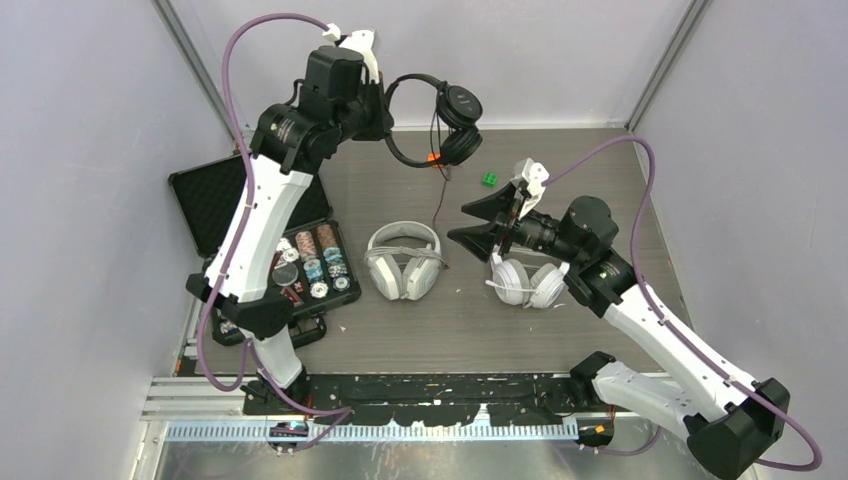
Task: Wrap the headphones
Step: Wrap the headphones cable around the headphones.
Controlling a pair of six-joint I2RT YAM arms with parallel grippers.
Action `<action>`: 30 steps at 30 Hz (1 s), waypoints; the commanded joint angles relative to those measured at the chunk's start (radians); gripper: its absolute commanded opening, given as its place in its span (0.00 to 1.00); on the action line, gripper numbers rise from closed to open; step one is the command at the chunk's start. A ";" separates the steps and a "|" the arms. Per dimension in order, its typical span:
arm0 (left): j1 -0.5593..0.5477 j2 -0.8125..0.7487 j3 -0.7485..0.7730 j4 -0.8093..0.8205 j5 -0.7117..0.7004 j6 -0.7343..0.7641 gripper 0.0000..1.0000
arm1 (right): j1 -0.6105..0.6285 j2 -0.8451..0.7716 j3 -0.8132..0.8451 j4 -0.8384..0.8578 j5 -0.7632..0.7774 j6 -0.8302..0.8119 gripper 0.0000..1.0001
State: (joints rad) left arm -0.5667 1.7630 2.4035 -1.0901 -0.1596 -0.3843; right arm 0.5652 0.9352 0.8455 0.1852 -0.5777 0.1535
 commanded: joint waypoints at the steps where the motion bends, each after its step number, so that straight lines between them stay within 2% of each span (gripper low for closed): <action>1: 0.007 -0.037 0.039 0.061 0.022 -0.002 0.00 | -0.007 -0.024 0.028 -0.044 -0.004 -0.051 0.67; 7: 0.007 -0.041 0.051 0.060 0.033 -0.008 0.00 | -0.013 -0.023 -0.030 0.026 0.165 -0.096 0.67; 9: 0.007 -0.041 0.052 0.065 0.037 -0.011 0.00 | -0.014 -0.018 -0.066 0.116 0.228 -0.067 0.67; 14: 0.007 -0.026 0.072 0.066 0.048 -0.016 0.00 | -0.014 0.003 -0.122 0.205 0.195 -0.028 0.67; 17: 0.007 -0.012 0.098 0.067 0.052 -0.019 0.00 | -0.013 0.015 -0.210 0.347 0.232 0.018 0.67; 23: 0.007 0.004 0.116 0.092 0.050 -0.023 0.00 | 0.006 0.171 -0.255 0.612 0.239 0.140 0.65; 30: 0.008 0.010 0.120 0.102 0.045 -0.022 0.00 | 0.112 0.330 -0.226 0.732 0.310 0.064 0.65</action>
State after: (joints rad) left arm -0.5644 1.7729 2.4836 -1.0798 -0.1287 -0.3862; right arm 0.6201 1.2179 0.5903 0.7403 -0.3222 0.2623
